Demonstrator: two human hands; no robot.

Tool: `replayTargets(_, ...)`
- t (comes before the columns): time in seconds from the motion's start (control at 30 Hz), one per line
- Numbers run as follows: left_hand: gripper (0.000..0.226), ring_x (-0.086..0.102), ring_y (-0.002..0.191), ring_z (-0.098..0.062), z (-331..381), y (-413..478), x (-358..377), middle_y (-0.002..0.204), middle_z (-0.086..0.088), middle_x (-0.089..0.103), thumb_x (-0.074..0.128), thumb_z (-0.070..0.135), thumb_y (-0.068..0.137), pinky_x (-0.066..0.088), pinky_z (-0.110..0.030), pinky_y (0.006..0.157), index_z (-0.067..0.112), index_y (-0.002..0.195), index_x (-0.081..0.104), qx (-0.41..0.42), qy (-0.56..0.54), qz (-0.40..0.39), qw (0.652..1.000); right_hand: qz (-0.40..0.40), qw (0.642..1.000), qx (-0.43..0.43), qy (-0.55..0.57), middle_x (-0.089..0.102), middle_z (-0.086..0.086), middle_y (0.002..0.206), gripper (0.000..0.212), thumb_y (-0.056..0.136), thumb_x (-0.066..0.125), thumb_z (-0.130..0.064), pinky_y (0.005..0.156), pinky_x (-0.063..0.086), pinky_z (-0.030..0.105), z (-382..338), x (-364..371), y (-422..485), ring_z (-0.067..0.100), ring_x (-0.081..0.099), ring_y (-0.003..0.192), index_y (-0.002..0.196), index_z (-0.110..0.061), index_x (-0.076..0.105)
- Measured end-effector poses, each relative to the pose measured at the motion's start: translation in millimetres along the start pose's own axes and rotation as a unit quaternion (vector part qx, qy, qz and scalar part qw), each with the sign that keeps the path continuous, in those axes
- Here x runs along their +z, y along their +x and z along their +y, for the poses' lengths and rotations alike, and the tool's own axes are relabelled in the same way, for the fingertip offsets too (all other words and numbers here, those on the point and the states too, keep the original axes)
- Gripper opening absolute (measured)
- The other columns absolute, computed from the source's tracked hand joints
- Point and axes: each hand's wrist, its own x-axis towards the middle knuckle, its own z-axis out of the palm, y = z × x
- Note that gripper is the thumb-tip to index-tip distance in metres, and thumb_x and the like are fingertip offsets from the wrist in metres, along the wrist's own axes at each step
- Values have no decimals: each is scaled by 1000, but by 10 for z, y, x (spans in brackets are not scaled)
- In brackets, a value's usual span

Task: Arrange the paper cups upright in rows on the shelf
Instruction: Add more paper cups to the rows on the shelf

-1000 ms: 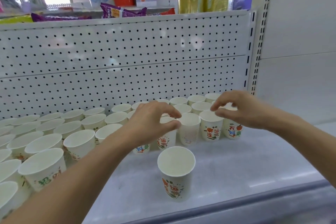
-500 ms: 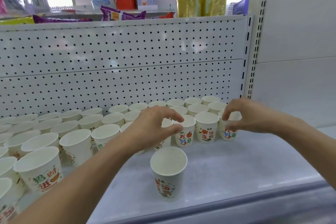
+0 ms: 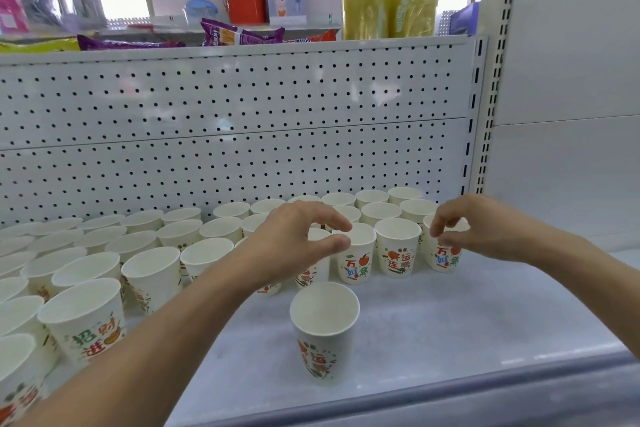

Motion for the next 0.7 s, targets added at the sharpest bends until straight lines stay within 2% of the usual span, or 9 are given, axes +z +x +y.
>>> replayTargets(0.2,21,52,106,9,0,-87,-62,110,21,63,67,38,87,35,-6,83,33,108,70,-1,-26,2,1000,-8,999,11,33,63,-16,86,20,84,69,-13,77,51,27,-18,0,11,0,57,89,76,-32,68)
replayTargets(0.4,21,54,109,8,-44,-172,-110,112,21,65,68,40,86,40,-20,94,33,107,70,-8,-41,3,999,-20,998,21,47,66,-13,82,27,84,66,-2,58,44,12,-4,36,44,1,63,79,74,-28,67)
replayTargets(0.63,24,55,104,9,-114,-261,-170,109,21,67,68,41,86,42,-17,83,33,108,70,-7,-48,5,999,7,999,20,48,69,-10,83,40,81,63,7,59,42,11,57,64,63,5,63,82,70,-31,67)
replayTargets(0.7,24,55,104,10,-140,-277,-185,107,21,67,67,41,86,44,-20,84,32,108,70,-8,-57,5,998,17,999,25,36,68,-8,89,39,81,64,3,65,44,15,36,57,31,10,61,88,69,-33,66)
